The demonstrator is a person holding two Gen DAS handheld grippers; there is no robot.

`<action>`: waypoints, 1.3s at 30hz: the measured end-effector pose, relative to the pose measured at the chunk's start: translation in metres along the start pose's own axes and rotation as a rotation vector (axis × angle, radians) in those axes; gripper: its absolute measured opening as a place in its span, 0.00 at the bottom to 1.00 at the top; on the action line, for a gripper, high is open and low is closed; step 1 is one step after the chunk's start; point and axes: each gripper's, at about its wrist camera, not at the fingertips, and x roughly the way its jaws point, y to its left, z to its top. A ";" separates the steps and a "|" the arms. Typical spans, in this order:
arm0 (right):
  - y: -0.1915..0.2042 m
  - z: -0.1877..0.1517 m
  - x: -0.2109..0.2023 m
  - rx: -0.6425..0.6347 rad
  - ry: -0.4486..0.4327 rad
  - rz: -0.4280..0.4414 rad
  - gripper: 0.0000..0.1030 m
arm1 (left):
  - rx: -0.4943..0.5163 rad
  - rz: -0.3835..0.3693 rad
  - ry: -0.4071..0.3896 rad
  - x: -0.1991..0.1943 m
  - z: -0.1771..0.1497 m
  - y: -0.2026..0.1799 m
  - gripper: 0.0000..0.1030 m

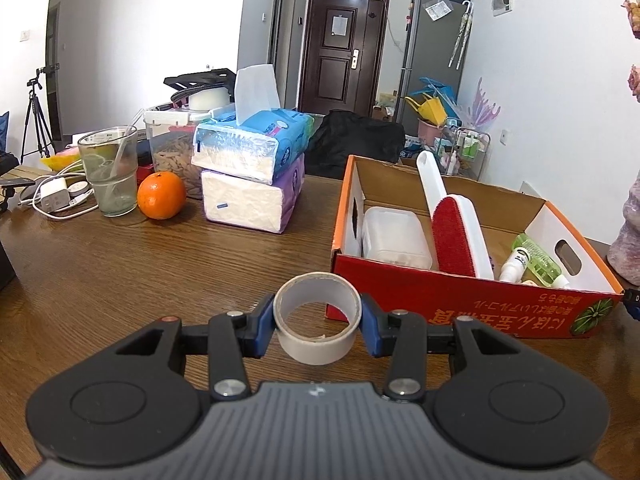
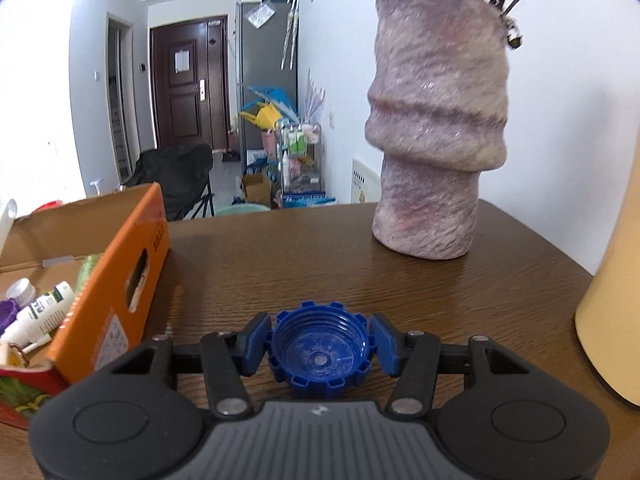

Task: Organize rigid objects
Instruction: 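Carry the tape roll and blue cap with both tools over the cardboard box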

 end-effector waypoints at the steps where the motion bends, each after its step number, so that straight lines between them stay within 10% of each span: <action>1: -0.001 -0.001 -0.004 0.006 -0.009 0.003 0.52 | 0.001 -0.003 -0.001 -0.001 0.000 -0.001 0.42; 23: -0.001 -0.042 -0.108 0.051 -0.132 0.021 0.52 | 0.061 -0.079 -0.052 -0.034 -0.010 -0.026 0.42; 39: 0.051 -0.069 -0.194 -0.027 -0.190 0.190 0.52 | 0.091 -0.140 -0.072 -0.070 -0.019 -0.036 0.42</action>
